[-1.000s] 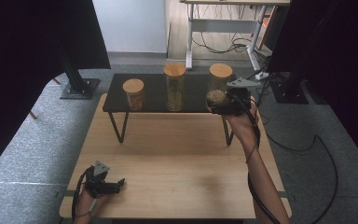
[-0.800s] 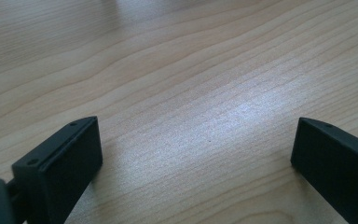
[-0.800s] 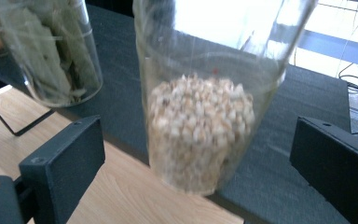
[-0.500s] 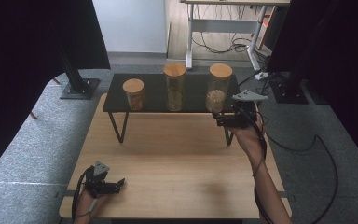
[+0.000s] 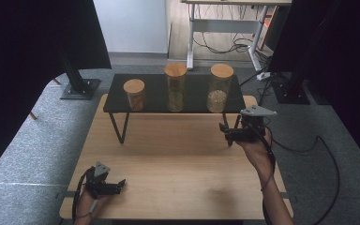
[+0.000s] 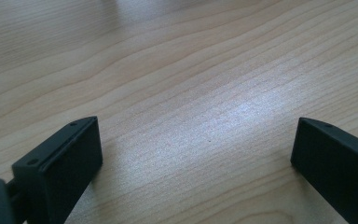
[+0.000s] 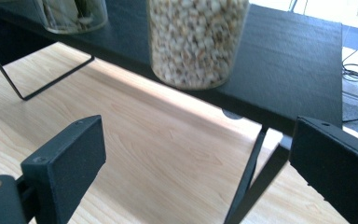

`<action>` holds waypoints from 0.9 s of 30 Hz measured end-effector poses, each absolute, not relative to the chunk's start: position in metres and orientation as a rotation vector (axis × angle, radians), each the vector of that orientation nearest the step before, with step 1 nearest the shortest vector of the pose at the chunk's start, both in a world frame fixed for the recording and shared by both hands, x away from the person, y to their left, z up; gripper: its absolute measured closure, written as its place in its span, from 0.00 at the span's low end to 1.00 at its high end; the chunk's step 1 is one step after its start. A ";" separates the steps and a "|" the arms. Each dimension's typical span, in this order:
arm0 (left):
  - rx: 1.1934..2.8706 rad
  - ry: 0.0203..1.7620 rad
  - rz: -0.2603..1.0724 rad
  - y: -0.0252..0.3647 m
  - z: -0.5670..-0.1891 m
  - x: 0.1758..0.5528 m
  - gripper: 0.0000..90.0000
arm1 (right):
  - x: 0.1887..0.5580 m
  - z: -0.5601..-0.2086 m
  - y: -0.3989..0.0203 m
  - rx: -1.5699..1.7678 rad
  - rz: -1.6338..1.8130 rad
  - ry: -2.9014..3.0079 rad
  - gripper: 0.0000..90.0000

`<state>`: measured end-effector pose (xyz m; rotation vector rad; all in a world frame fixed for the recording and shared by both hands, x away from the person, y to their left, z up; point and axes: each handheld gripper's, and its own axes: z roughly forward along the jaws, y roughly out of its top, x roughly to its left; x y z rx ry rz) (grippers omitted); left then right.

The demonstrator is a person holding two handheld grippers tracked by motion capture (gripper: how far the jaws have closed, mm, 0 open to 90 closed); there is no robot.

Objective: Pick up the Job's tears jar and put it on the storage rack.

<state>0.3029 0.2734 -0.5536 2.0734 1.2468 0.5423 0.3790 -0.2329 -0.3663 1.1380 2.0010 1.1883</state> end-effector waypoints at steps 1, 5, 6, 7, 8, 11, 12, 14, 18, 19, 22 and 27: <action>2.073 1.247 0.542 0.273 -0.554 0.303 0.02 | 0.377 -0.368 -0.235 1.142 1.189 2.001 0.04; 2.073 1.247 0.543 0.273 -0.554 0.303 0.02 | 0.371 -0.375 -0.241 1.151 1.190 2.001 0.04; 2.074 1.247 0.543 0.273 -0.554 0.303 0.02 | 0.370 -0.377 -0.242 1.152 1.186 2.001 0.04; 2.073 1.247 0.543 0.273 -0.554 0.303 0.02 | 0.368 -0.379 -0.244 1.151 1.180 2.003 0.04; 2.073 1.247 0.543 0.273 -0.554 0.303 0.02 | 0.367 -0.381 -0.245 1.153 1.175 2.005 0.04; 2.072 1.247 0.543 0.273 -0.554 0.303 0.02 | 0.364 -0.385 -0.248 1.160 1.171 2.005 0.04; 2.072 1.247 0.543 0.273 -0.554 0.303 0.02 | 0.363 -0.387 -0.249 1.165 1.174 2.003 0.04; 2.070 1.248 0.543 0.273 -0.554 0.303 0.02 | 0.360 -0.391 -0.252 1.171 1.181 2.003 0.04; 2.072 1.247 0.543 0.273 -0.554 0.303 0.02 | 0.355 -0.398 -0.256 1.175 1.179 1.995 0.04; 2.072 1.247 0.544 0.273 -0.554 0.303 0.02 | 0.353 -0.401 -0.257 1.173 1.171 1.998 0.04; 2.069 1.248 0.542 0.273 -0.554 0.303 0.02 | 0.349 -0.406 -0.260 1.171 1.161 1.998 0.04; 2.069 1.248 0.543 0.273 -0.554 0.303 0.02 | 0.343 -0.419 -0.265 1.180 1.144 1.998 0.04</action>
